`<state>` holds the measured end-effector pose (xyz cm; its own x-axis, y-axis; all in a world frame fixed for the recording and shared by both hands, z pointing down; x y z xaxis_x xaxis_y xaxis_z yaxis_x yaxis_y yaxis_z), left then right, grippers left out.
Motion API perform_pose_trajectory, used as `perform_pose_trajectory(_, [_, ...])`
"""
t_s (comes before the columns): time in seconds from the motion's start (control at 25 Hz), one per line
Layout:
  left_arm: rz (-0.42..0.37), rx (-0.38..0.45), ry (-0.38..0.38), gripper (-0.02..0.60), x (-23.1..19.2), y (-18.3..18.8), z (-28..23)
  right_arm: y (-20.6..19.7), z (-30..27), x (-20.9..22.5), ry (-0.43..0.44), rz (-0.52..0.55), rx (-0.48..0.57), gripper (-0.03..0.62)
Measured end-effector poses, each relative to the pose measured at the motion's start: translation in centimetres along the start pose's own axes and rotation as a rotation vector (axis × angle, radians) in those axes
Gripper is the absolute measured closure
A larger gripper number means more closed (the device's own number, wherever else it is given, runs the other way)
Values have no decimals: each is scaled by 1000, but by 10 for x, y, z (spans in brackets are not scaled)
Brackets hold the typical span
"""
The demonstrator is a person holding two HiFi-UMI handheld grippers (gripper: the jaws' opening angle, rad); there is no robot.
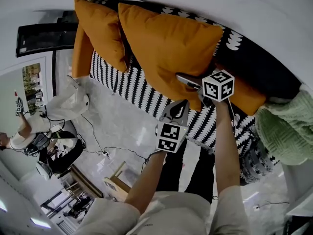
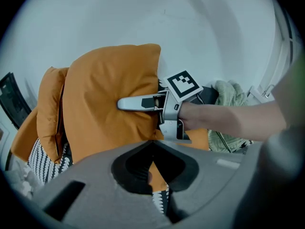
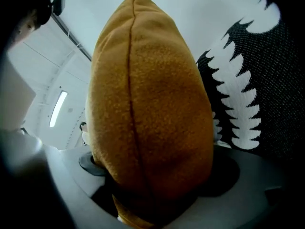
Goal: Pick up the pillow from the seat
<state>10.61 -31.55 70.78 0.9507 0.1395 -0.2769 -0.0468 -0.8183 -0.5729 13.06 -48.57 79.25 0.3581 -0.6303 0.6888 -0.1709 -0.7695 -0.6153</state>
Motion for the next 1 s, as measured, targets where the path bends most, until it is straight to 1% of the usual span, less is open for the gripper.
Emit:
perform_pose_trajectory(0.12, [5,15,4,574,3,-3,7,-4,4,-11,-38,17,6,81])
perform_pose_trajectory(0.2, [8,24,10,574,4,-5,12,-5,7,-19,-62,25,10,130])
perform_pose_trajectory(0.28, [13,35,17,574,4,-8,18,-7,9,-27,-81,24,9,165])
perform_pose_trajectory(0.4, [27,53,26,574,3,-14,29,-9,11,-41,-110,23,2,200])
perform_pose_trajectory(0.52, [45,70,36,574,-1,-23,43,-12,10,-58,-141,16,-3,209])
perform_pose_trajectory(0.72, [72,106,30,574,-12,-40,66,-19,12,-82,-223,-6,14,212])
perform_pose_trajectory(0.88, [49,108,15,574,-26,-51,88,-32,7,-98,-283,-32,26,210])
perform_pose_trajectory(1.0, [46,128,10,574,-42,-58,105,-32,-4,-103,-336,-37,17,210])
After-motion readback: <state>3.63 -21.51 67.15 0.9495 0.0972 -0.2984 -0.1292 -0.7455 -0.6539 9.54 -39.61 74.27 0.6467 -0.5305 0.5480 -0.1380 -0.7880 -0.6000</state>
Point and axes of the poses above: the fingertips, and each gripper's own axes: z backward along the fingers, x to its right, y out of its top, the point moved 9 cm from there along z, backward along the fingers, and after that the axes turned 12 degrees about -y, right-handed, at the moved point
